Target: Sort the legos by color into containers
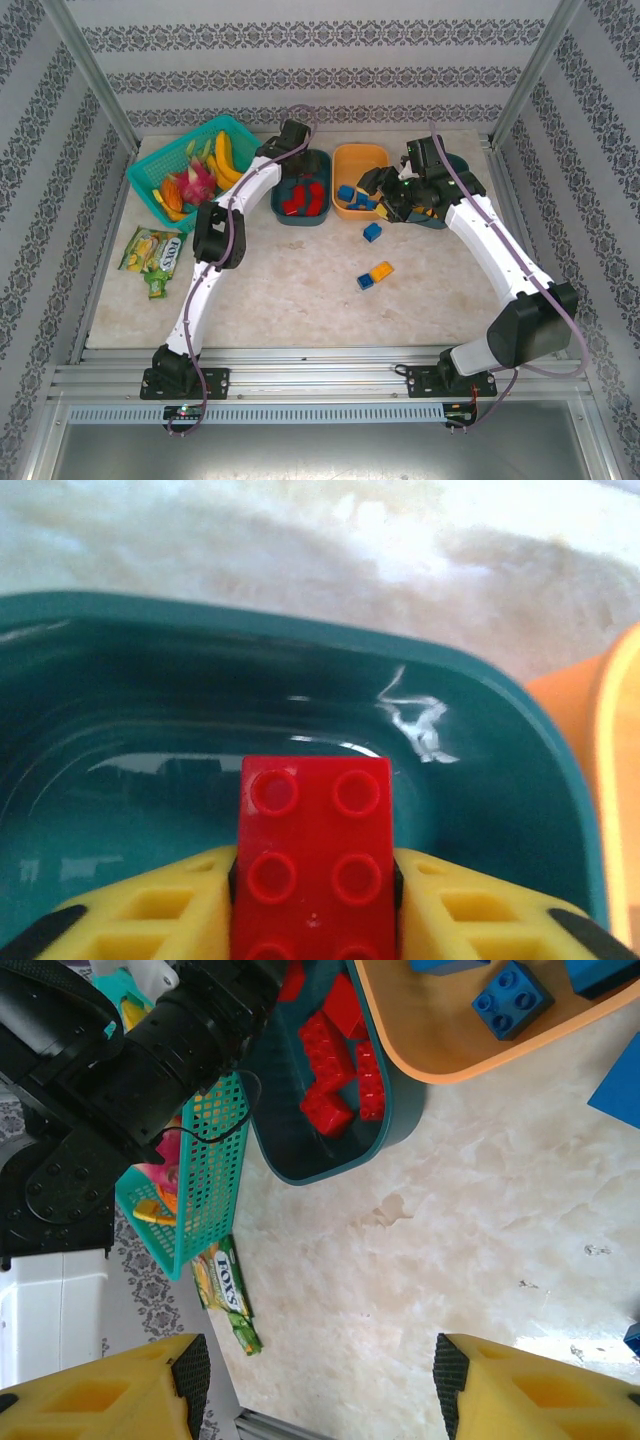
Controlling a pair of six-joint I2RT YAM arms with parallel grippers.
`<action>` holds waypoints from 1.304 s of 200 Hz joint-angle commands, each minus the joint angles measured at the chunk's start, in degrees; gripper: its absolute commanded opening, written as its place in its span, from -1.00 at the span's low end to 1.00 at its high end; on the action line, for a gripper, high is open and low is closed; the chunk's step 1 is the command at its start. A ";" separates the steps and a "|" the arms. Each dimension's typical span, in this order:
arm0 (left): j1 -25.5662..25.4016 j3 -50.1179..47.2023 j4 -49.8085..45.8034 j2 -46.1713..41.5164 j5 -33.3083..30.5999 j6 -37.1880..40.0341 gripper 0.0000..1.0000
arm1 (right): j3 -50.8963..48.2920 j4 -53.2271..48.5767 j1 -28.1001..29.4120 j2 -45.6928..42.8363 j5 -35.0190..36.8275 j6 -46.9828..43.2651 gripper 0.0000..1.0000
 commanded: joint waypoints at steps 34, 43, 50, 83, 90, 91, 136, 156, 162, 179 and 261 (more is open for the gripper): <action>1.53 1.98 -2.86 0.70 6.76 -7.39 0.25 | -0.85 0.12 -0.25 -2.87 0.15 -1.12 0.27; 1.48 1.97 -2.29 -0.14 7.09 -7.53 0.29 | -0.69 -0.48 -0.12 -3.17 0.66 -1.57 0.27; 1.49 1.93 -2.05 -0.93 7.21 -7.91 0.31 | -0.60 -1.10 -0.06 -3.30 1.04 -1.97 0.27; 0.85 0.00 0.03 -6.51 8.19 -9.89 0.49 | -0.87 -5.66 0.27 -4.87 5.70 -4.86 0.27; 0.53 -0.04 0.05 -7.78 8.11 -10.01 0.51 | -0.78 -7.63 0.42 -5.15 7.53 -5.59 0.26; 0.55 -0.05 0.00 -7.94 8.16 -10.03 0.51 | -0.74 -7.94 0.44 -5.16 7.77 -5.66 0.26; -1.86 -6.28 -0.38 -20.17 5.32 -10.89 0.58 | -3.11 -14.10 2.83 -6.11 20.23 -8.99 0.25; -3.65 -18.08 4.54 -29.85 3.87 -10.49 0.60 | -5.00 -13.56 4.85 -5.65 24.32 -9.50 0.24; -4.28 -22.43 6.68 -32.87 3.54 -10.57 0.61 | -5.53 -13.22 5.53 -5.26 25.45 -9.69 0.24; -6.16 -36.15 12.95 -42.55 3.38 -11.17 0.65 | -6.82 -11.82 7.30 -3.73 28.27 -9.90 0.24; -14.91 -93.26 24.32 -88.70 1.70 -11.85 1.00 | -14.46 7.01 10.14 8.85 31.16 -9.94 0.67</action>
